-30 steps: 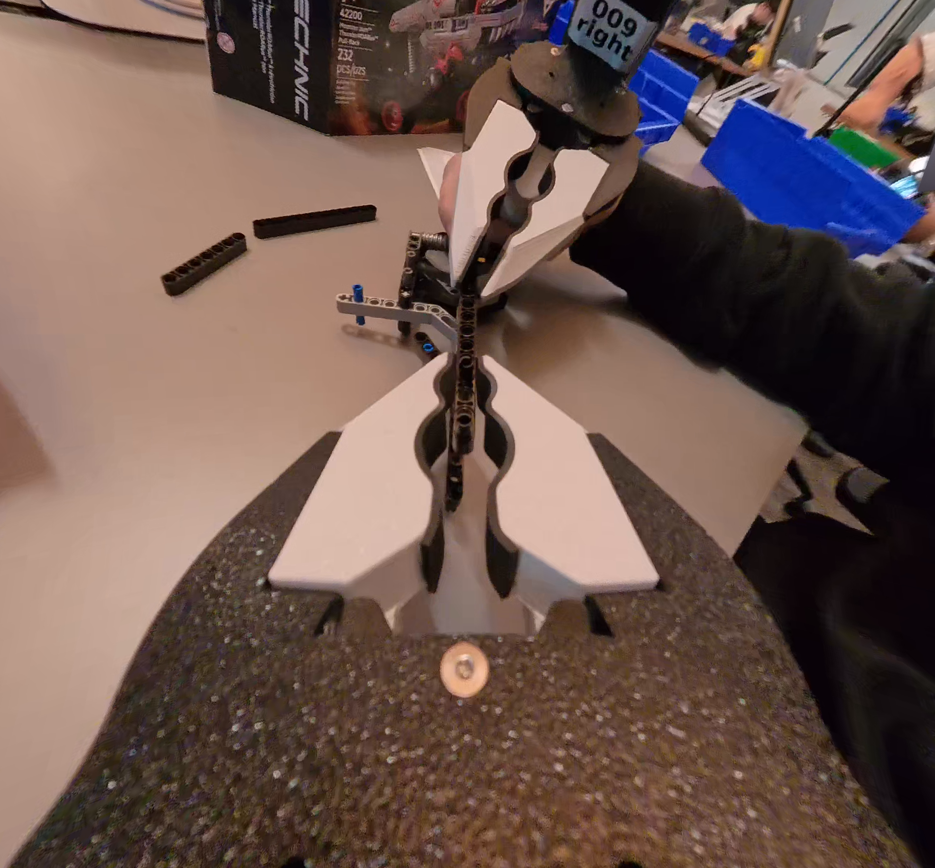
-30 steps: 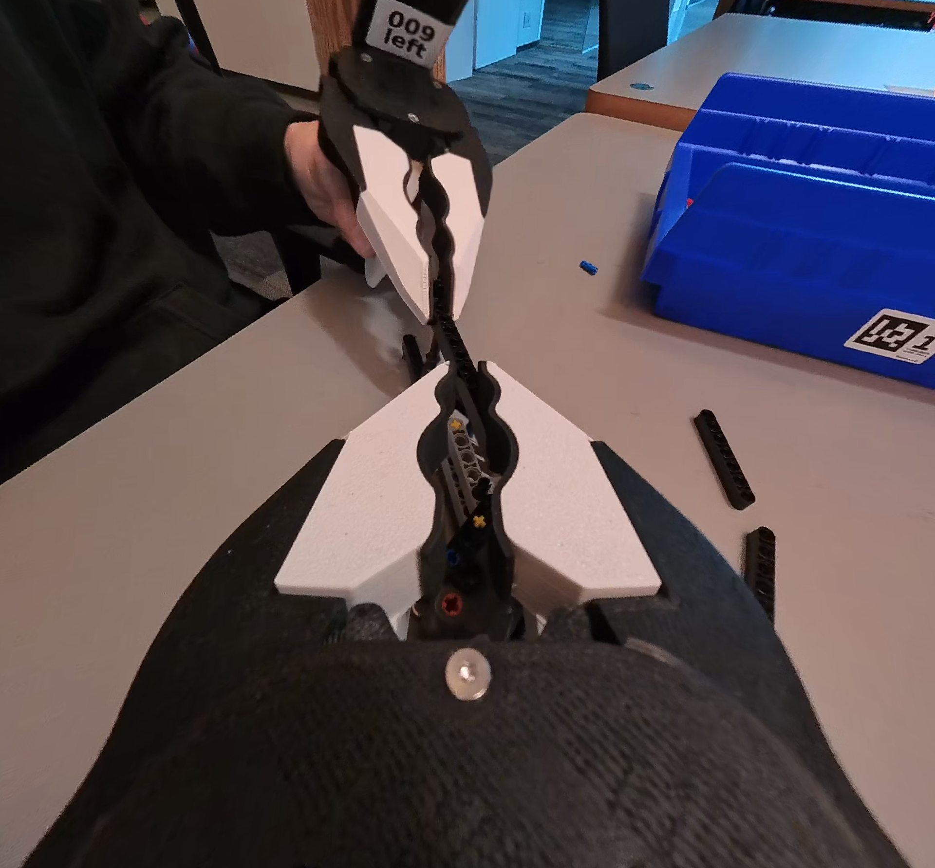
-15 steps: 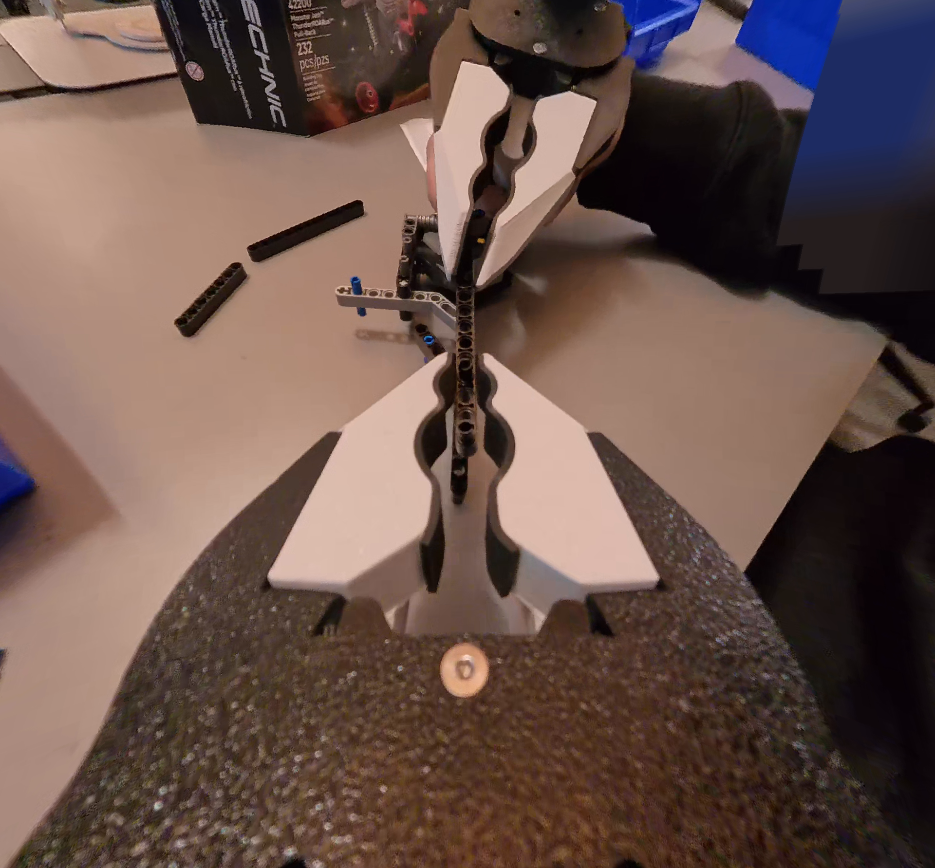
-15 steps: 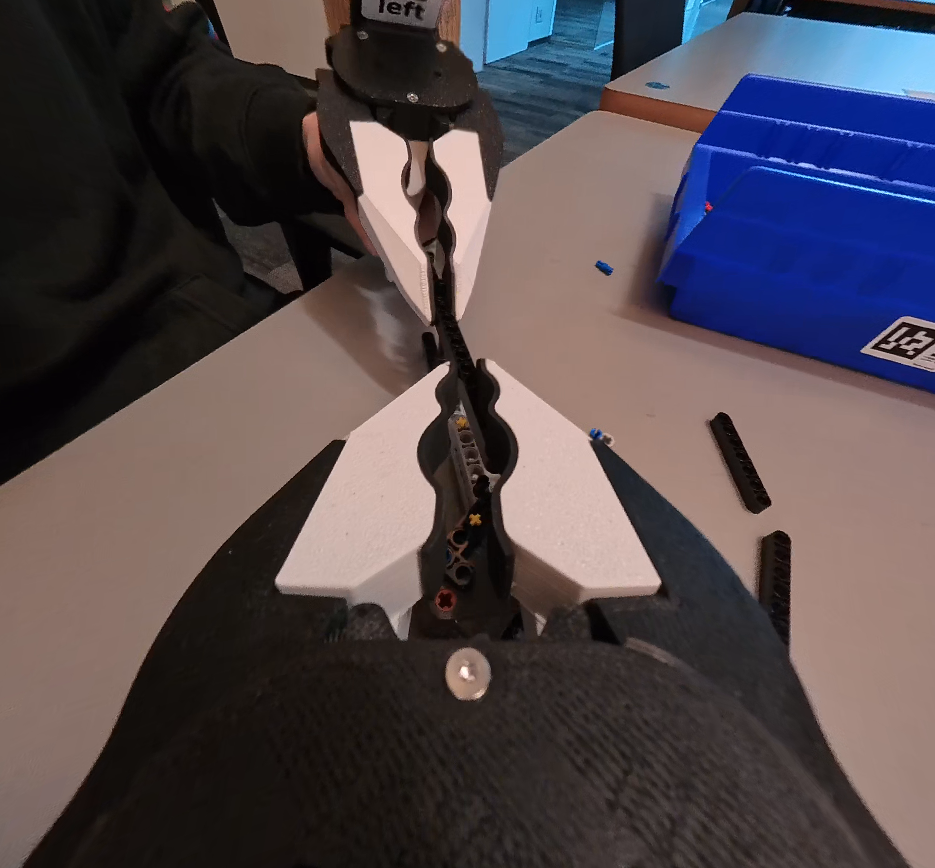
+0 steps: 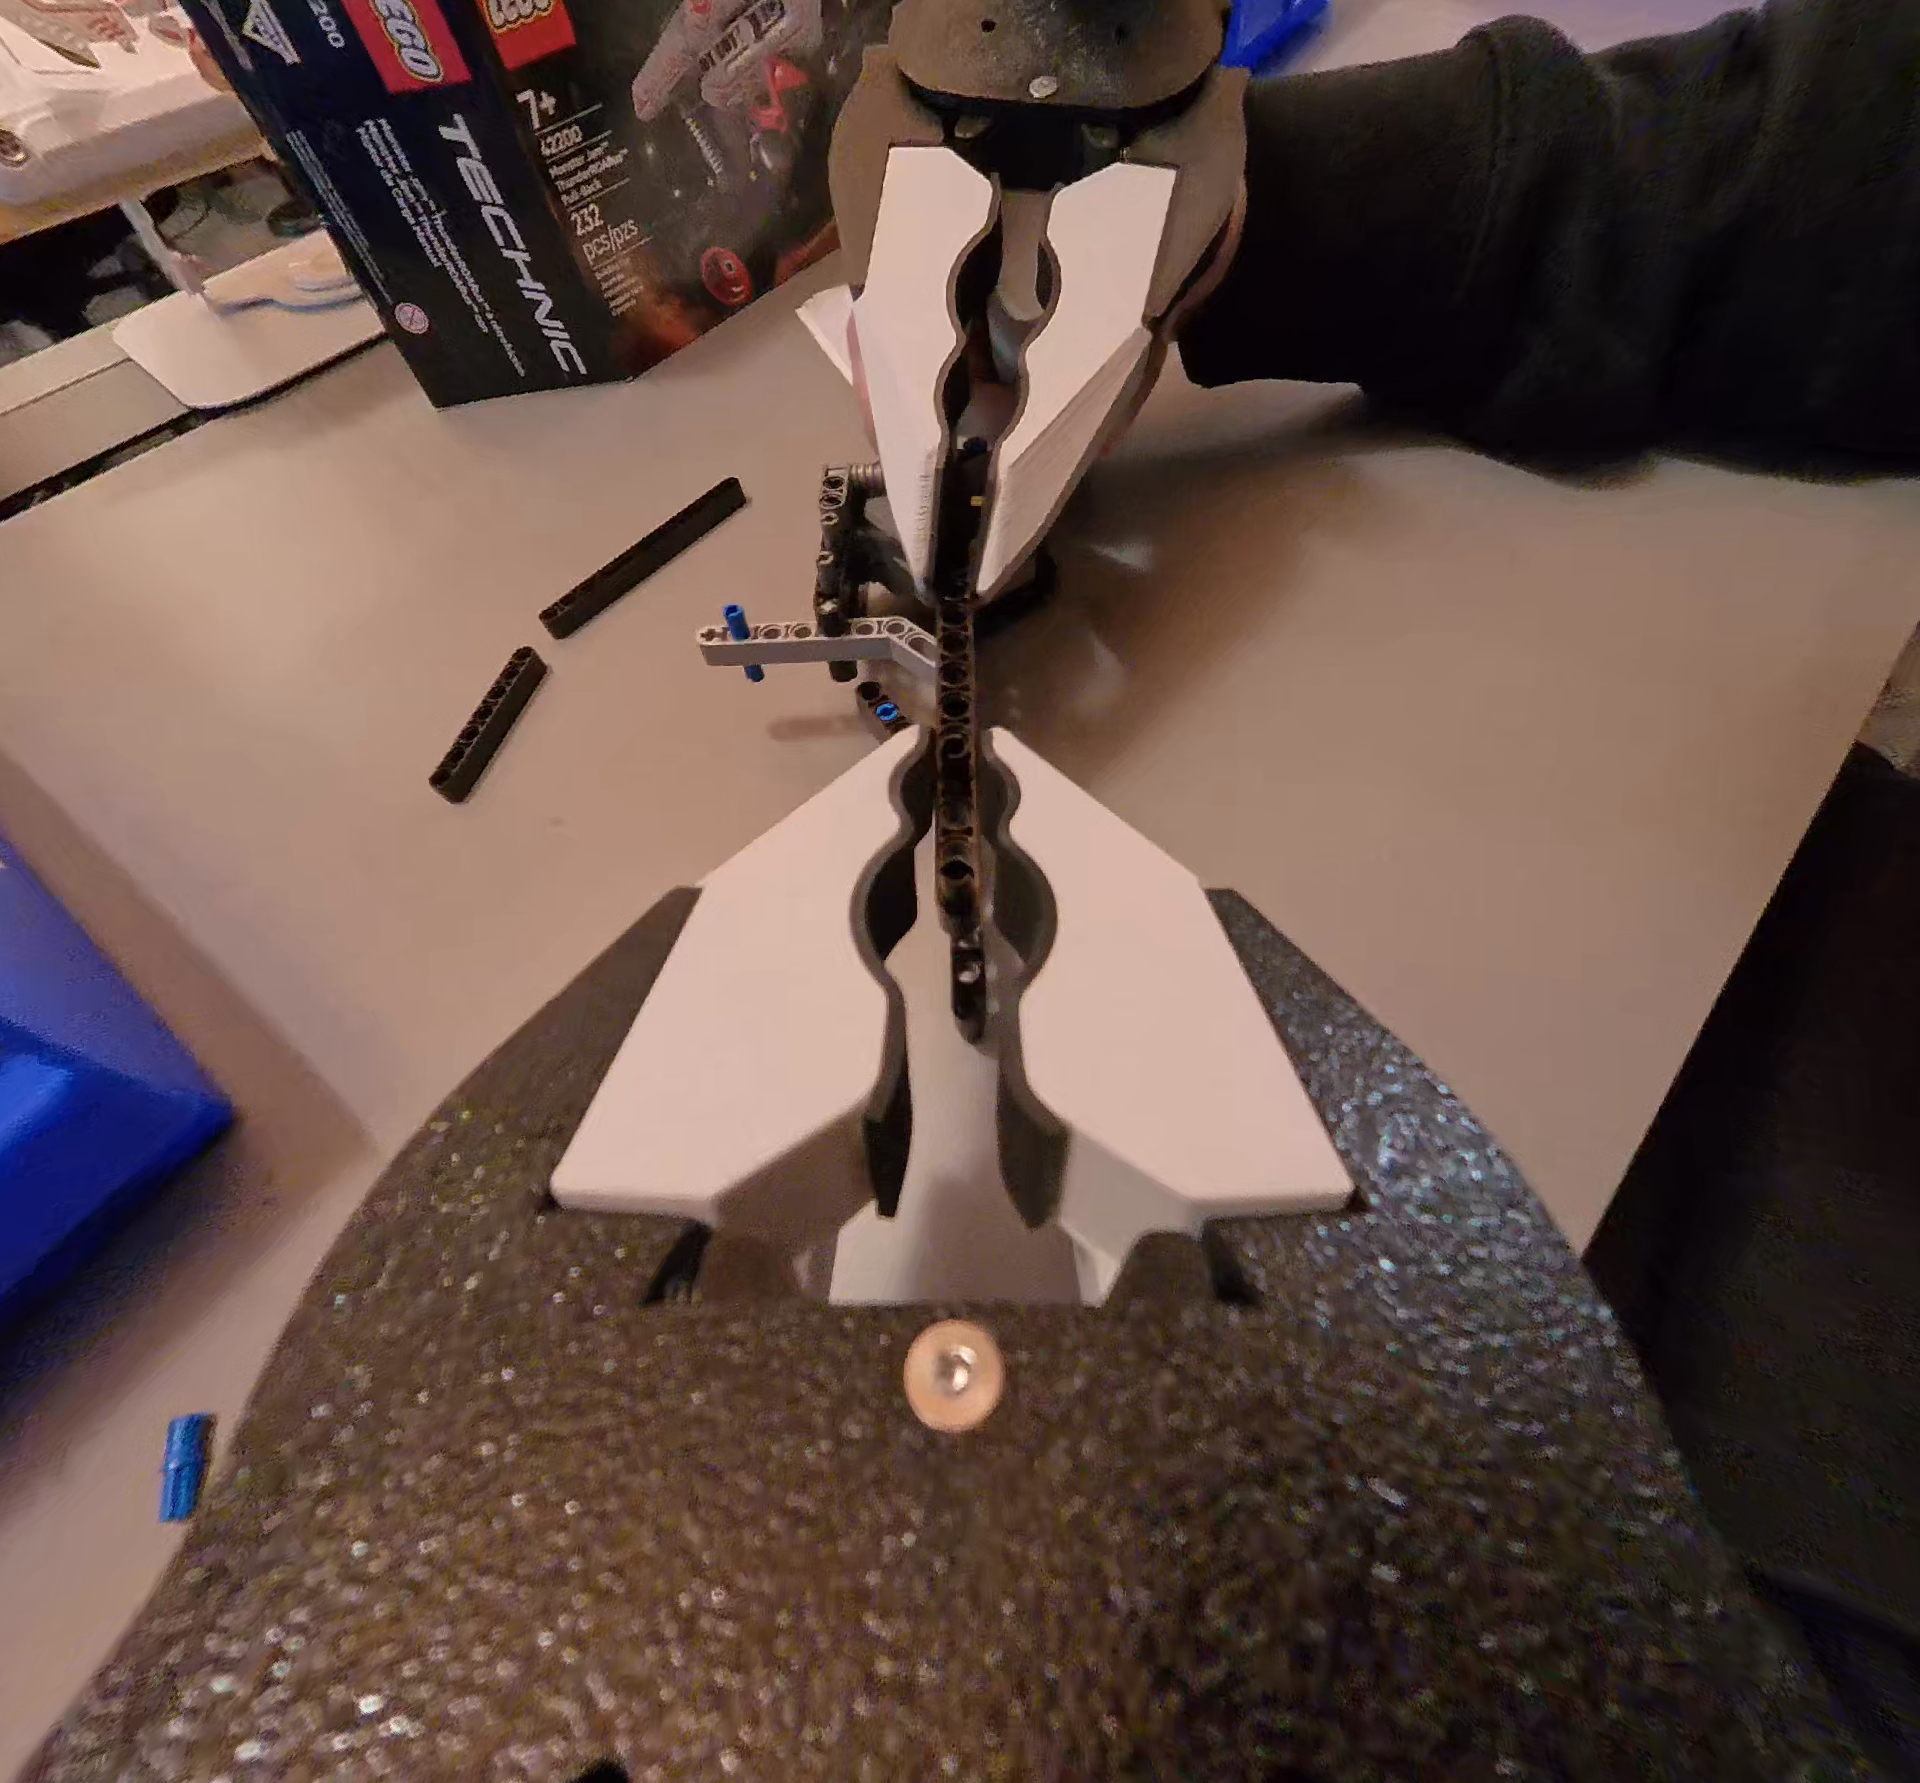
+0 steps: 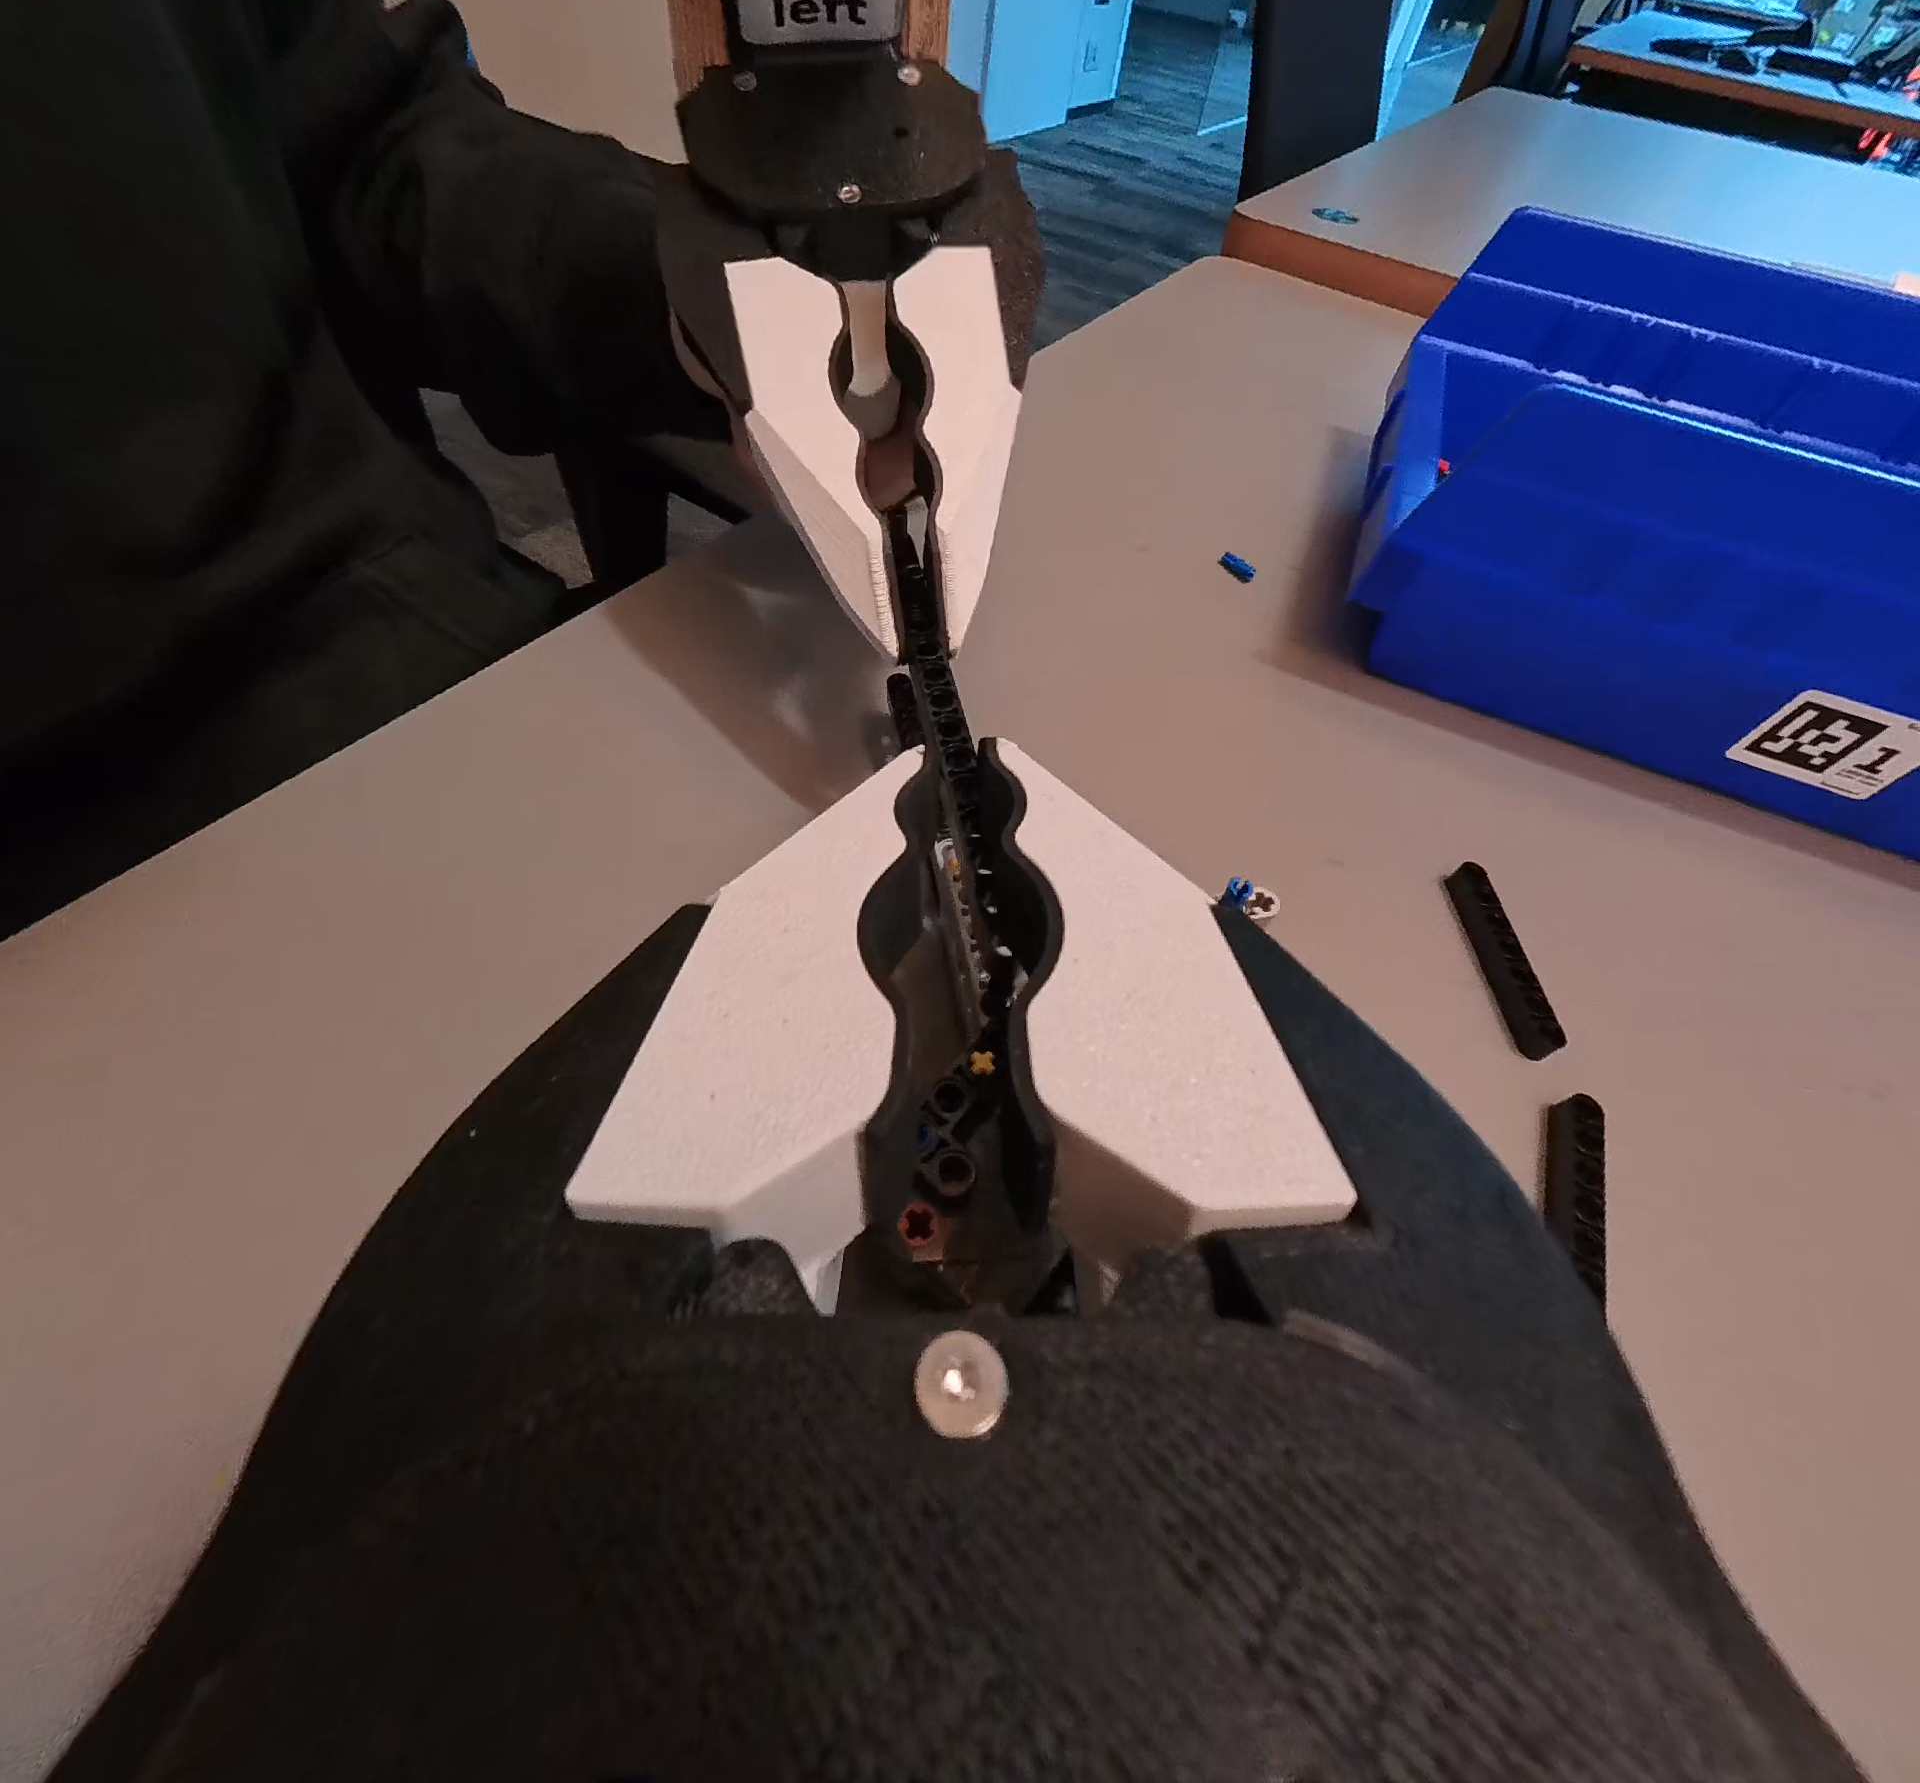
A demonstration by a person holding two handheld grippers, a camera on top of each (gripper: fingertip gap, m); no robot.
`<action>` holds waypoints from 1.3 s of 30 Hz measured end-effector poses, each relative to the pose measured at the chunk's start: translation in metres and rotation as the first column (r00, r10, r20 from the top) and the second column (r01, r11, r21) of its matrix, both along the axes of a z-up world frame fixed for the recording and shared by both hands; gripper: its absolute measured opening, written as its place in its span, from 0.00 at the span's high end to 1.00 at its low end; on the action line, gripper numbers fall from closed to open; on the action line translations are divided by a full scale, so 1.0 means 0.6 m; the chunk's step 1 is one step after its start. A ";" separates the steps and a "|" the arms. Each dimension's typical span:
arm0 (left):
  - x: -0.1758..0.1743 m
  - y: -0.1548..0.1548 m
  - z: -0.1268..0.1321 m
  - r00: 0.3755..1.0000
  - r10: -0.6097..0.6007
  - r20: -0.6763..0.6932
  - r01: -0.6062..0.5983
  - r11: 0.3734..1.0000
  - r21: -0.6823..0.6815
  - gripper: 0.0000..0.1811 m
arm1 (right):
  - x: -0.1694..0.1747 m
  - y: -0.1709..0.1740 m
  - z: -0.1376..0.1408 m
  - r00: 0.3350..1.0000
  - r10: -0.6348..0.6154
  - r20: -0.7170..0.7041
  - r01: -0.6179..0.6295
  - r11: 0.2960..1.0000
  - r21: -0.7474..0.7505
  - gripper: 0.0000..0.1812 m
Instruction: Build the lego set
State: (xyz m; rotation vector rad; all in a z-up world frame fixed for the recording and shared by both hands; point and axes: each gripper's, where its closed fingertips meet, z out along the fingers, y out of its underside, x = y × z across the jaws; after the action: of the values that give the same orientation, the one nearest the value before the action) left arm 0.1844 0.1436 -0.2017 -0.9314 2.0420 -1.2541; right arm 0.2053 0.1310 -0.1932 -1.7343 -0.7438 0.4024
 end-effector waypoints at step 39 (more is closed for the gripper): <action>0.011 0.011 -0.006 0.987 0.088 -0.134 -0.104 0.987 -0.124 0.97 | 0.008 0.021 -0.009 0.996 0.005 0.086 0.002 0.997 -0.082 0.95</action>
State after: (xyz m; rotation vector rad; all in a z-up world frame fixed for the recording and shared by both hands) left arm 0.1908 0.1501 -0.2051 -1.1848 2.0037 -1.3187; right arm 0.2103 0.1435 -0.1984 -1.8374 -0.8004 0.3650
